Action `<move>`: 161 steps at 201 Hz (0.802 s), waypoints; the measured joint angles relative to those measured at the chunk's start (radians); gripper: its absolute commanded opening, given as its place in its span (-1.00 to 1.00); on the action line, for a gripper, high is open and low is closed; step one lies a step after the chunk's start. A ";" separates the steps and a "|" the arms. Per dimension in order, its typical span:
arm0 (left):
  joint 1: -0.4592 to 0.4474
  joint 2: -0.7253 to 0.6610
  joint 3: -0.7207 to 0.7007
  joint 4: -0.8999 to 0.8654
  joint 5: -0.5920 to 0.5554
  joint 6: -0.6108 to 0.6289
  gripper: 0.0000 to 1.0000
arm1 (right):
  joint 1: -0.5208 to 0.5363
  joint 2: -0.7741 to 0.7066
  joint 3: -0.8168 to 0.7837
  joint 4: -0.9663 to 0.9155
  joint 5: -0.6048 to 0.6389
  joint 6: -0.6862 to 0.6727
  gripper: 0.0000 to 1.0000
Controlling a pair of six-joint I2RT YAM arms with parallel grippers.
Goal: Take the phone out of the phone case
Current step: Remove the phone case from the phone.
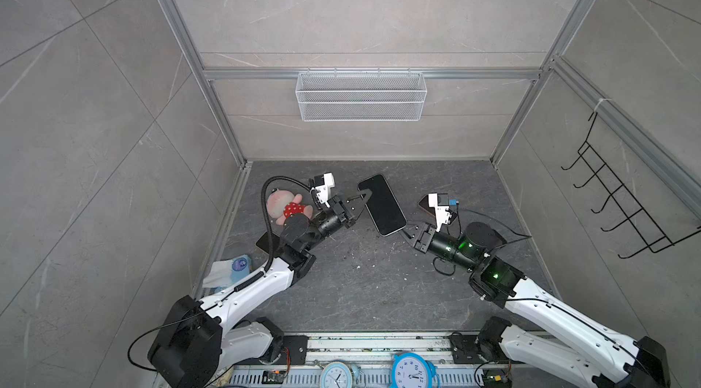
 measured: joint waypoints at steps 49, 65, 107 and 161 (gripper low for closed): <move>-0.002 0.012 -0.013 0.007 0.002 0.003 -1.00 | 0.000 0.000 -0.006 0.026 -0.007 0.032 -1.00; -0.002 0.008 -0.018 -0.016 -0.004 0.010 -0.72 | -0.001 -0.004 -0.014 0.018 -0.008 0.042 -1.00; -0.008 -0.032 -0.022 -0.225 -0.026 0.101 0.29 | 0.000 -0.041 -0.024 -0.043 -0.011 0.061 -1.00; -0.011 -0.068 0.017 -0.552 -0.081 0.282 0.56 | 0.000 -0.048 -0.060 -0.118 -0.007 0.099 -1.00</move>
